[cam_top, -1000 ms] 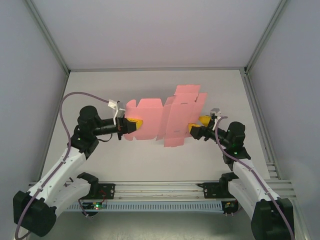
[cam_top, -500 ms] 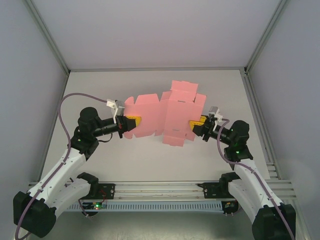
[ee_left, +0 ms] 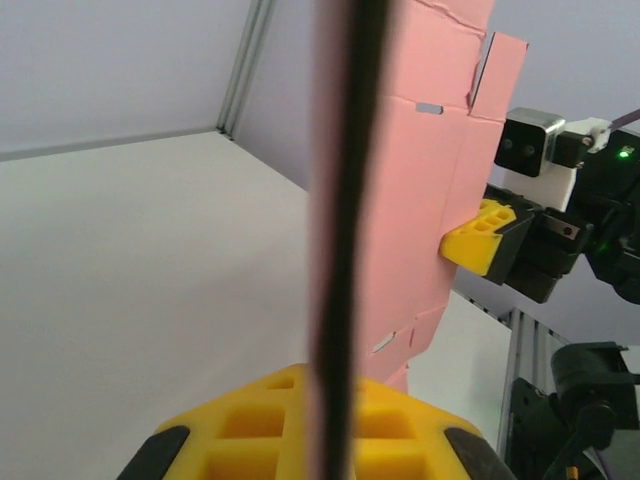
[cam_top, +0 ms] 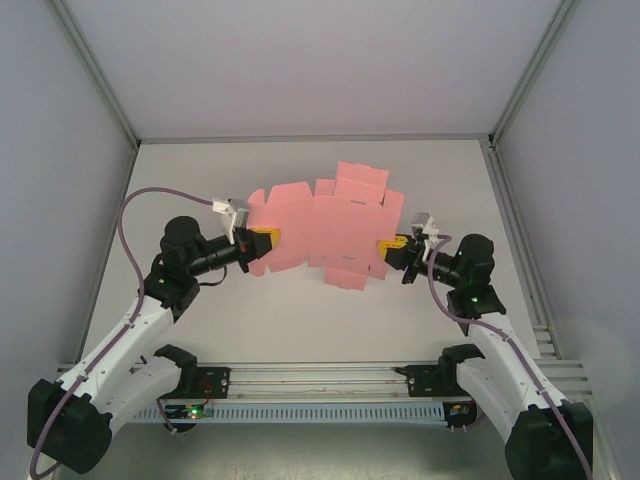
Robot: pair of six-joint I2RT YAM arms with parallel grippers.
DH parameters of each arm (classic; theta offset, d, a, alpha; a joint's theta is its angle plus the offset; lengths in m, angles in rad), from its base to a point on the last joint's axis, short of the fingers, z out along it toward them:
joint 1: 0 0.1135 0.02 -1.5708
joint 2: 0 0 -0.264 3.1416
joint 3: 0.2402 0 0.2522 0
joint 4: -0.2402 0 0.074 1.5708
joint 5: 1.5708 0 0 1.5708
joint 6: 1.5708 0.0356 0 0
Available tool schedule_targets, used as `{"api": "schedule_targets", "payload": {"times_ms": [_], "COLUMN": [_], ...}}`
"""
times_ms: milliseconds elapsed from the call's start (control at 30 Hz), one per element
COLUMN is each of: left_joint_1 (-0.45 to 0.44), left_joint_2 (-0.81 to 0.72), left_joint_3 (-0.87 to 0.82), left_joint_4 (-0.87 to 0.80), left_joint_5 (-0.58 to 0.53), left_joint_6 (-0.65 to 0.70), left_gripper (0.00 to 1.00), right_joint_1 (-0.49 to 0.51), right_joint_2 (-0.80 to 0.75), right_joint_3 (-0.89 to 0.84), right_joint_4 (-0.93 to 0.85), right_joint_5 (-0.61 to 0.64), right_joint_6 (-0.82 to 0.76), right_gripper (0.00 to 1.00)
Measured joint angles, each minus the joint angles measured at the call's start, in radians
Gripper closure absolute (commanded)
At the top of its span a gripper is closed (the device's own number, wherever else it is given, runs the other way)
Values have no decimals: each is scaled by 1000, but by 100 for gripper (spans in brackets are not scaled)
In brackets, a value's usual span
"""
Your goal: Assemble paper box
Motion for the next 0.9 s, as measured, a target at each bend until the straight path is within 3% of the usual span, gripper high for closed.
{"api": "schedule_targets", "payload": {"times_ms": [33, 100, 133, 367, 433, 700, 900], "left_joint_1": [-2, -1, -1, 3, 20, 131, 184], "left_joint_2": [-1, -5, -6, -10, -14, -32, -14], "left_joint_3": [0, 2, 3, 21, 21, 27, 47], "left_joint_4": [-6, -39, -61, -222, -227, -286, -309], "left_joint_5": [-35, -150, -214, -735, -824, -1056, -1075], "left_joint_6": [-4, -19, -27, -116, -151, -259, -287], "left_gripper": [25, 4, 0, 0, 0, 0, 0], "right_joint_1": [6, 19, 29, 207, 278, 422, 444], "right_joint_2": [7, 34, 51, 201, 221, 438, 698], "right_joint_3": [23, 95, 137, 538, 647, 1135, 1486], "right_joint_4": [-35, -144, -200, -704, -858, -1455, -1783], "right_joint_5": [21, 68, 92, 243, 283, 557, 642], "right_joint_6": [-17, -72, -97, -389, -500, -842, -1112], "right_gripper": [100, 100, 100, 100, 100, 100, 100]}}
